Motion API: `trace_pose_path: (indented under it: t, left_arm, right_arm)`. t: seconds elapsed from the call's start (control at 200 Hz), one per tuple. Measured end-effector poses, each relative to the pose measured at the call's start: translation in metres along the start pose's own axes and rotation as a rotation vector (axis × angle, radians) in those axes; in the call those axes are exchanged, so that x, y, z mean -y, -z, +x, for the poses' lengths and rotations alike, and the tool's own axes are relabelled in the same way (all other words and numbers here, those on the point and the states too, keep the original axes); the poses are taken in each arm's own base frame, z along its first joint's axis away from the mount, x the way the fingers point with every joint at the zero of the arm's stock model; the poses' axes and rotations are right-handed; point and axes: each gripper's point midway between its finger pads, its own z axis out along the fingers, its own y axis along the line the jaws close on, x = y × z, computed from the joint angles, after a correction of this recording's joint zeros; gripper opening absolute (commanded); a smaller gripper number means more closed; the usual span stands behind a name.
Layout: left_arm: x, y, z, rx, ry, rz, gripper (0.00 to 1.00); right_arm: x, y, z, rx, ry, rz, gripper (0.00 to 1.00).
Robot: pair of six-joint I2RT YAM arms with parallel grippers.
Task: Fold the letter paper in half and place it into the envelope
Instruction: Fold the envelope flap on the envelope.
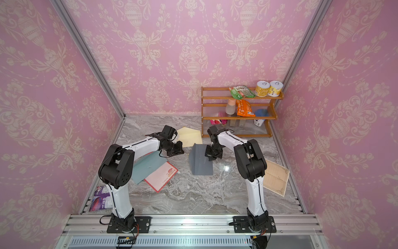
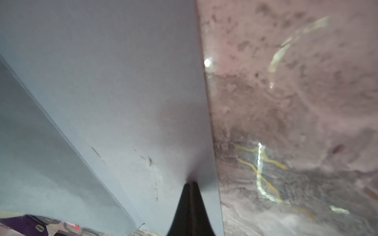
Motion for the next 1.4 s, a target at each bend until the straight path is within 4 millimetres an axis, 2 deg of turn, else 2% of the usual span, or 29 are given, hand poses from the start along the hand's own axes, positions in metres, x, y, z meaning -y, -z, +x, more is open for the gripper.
trace_pose_path:
  t: [0.18,0.355,0.705,0.85,1.05,1.4]
  left_arm:
    - [0.026,-0.013,0.010,-0.040,-0.050,0.036,0.00]
    - [0.042,-0.029,0.020,-0.079,-0.081,0.056,0.00]
    - [0.084,-0.044,0.022,-0.093,-0.154,0.114,0.00]
    - [0.084,-0.057,0.030,-0.124,-0.154,0.111,0.00]
    - [0.068,-0.070,0.044,-0.159,-0.135,0.100,0.00]
    - [0.072,-0.073,0.045,-0.138,-0.140,0.175,0.00]
  right_arm:
    - [-0.003,-0.001,0.002,-0.004,0.008,-0.001,0.00]
    - [-0.005,-0.002,0.004,-0.016,0.007,-0.014,0.00]
    - [-0.012,-0.005,0.006,-0.038,-0.011,-0.055,0.00]
    - [-0.016,-0.006,0.007,-0.042,-0.011,-0.080,0.00]
    - [-0.020,-0.005,0.008,-0.045,-0.005,-0.106,0.00]
    - [-0.033,-0.007,0.013,-0.060,0.008,-0.195,0.00]
